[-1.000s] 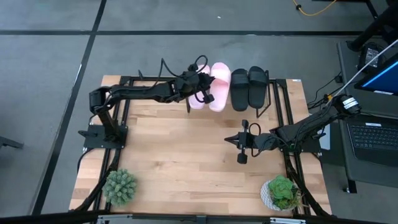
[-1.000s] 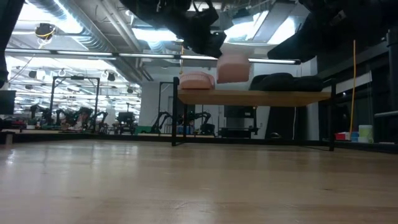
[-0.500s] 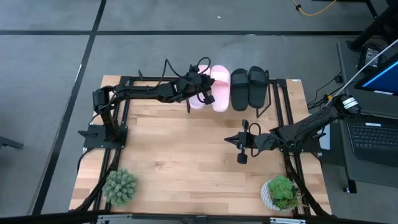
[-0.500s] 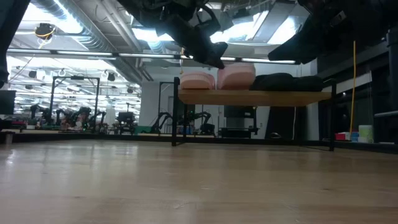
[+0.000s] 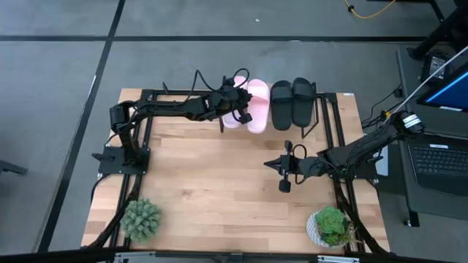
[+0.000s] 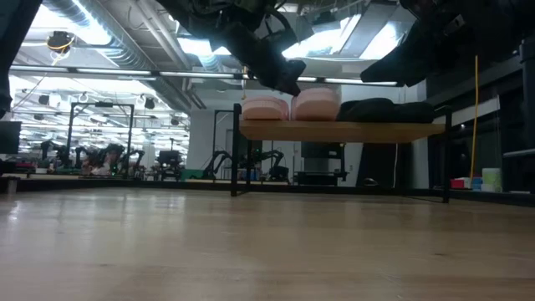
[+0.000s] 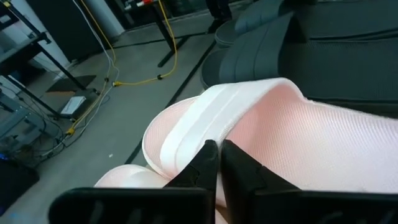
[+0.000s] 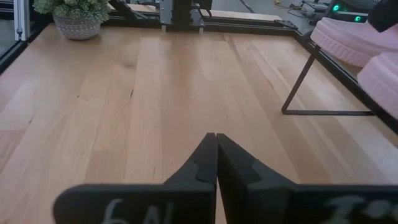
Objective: Pick and place slides into the shelf
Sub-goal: Put the pink slides on the shelf, then return to Home Position
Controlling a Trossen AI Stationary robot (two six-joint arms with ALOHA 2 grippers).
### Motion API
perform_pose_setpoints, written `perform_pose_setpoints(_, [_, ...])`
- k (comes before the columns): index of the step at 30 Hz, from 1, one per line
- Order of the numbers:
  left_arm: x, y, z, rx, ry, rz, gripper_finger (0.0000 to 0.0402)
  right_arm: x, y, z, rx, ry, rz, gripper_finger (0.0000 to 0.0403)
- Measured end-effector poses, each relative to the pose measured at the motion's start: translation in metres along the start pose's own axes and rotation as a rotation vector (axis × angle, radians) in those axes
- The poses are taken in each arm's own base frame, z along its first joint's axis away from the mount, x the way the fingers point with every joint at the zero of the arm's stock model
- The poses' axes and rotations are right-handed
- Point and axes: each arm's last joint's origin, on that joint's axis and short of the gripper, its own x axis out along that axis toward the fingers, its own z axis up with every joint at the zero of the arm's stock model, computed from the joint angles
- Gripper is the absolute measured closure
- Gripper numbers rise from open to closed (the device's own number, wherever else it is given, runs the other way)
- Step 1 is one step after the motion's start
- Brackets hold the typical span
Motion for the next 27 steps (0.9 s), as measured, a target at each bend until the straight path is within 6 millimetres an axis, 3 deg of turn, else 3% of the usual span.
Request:
perform_pose_setpoints(14, [0.0,0.001,0.002,-0.003,-0.018,0.006,0.0292,0.0,0.0,0.0,0.013,0.0,0.001,0.0397])
perform_pose_setpoints(19, [-0.001,0.001,0.008,-0.006,-0.074,0.019,0.0273,0.0,0.0,0.0,0.023,0.0,0.001,0.0397])
perform_pose_setpoints(27, [-0.042,0.007,0.041,0.047,-0.194,0.019,0.0273,0.0,0.0,0.0,0.023,-0.001,0.001,0.0397])
